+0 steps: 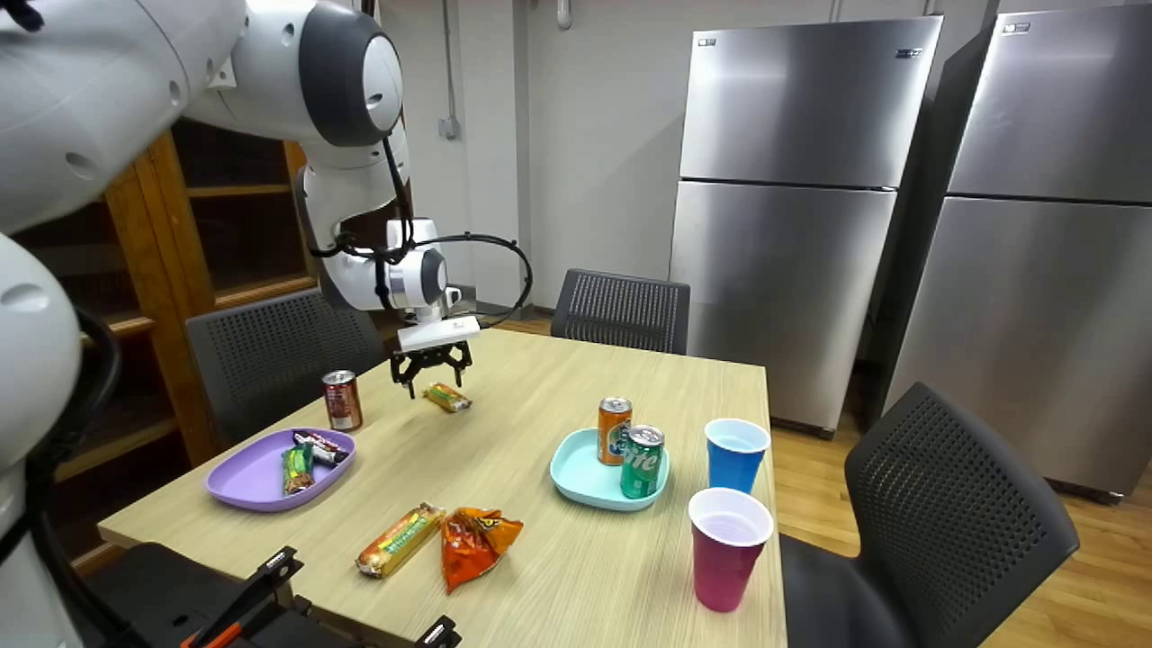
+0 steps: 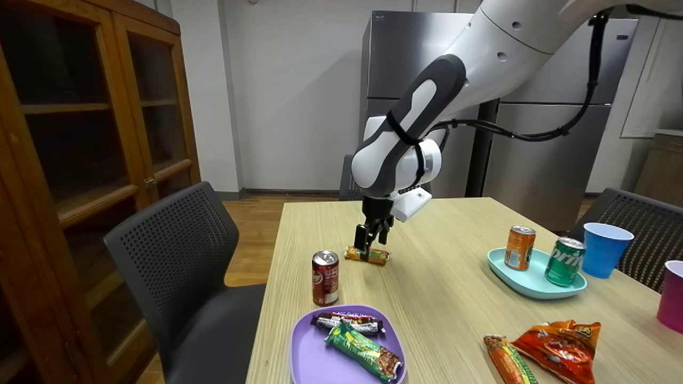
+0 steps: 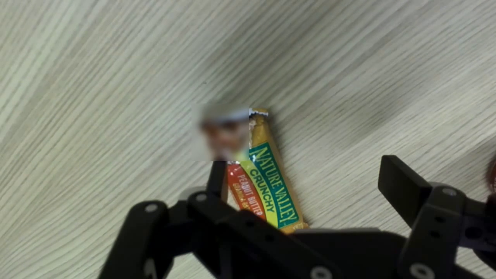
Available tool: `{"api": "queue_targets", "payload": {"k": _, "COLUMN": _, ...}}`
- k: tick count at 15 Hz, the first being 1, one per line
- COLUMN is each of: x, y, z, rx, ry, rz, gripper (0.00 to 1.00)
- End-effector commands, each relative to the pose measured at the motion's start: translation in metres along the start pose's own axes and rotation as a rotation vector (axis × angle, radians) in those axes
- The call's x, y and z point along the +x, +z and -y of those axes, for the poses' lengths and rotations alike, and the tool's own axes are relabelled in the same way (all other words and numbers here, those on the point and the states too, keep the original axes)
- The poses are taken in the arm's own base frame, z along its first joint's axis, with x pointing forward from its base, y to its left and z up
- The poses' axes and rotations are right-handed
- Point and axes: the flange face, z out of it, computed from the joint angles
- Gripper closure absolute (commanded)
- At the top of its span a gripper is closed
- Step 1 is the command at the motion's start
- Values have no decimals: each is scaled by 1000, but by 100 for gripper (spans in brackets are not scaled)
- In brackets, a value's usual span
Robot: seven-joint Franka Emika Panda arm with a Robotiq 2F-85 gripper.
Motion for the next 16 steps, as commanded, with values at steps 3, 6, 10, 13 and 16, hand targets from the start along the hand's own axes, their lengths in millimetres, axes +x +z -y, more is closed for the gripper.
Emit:
{"api": "queue_targets", "payload": {"k": 3, "x": 16, "y": 10, "z": -15, "rx": -2, "ry": -27, "rz": 27, "gripper": 0}}
{"api": "queue_targets", "payload": {"k": 6, "x": 19, "y": 16, "z": -18, "rx": 0, "ry": -24, "rz": 30, "gripper": 0}}
{"api": "queue_targets", "payload": {"k": 10, "x": 23, "y": 21, "z": -22, "rx": 0, "ry": -20, "rz": 30, "gripper": 0}}
{"api": "queue_targets", "payload": {"k": 13, "x": 24, "y": 24, "z": -24, "rx": -2, "ry": -21, "rz": 30, "gripper": 0}}
{"api": "queue_targets", "payload": {"k": 16, "x": 26, "y": 26, "z": -24, "rx": -3, "ry": -23, "rz": 26, "gripper": 0}}
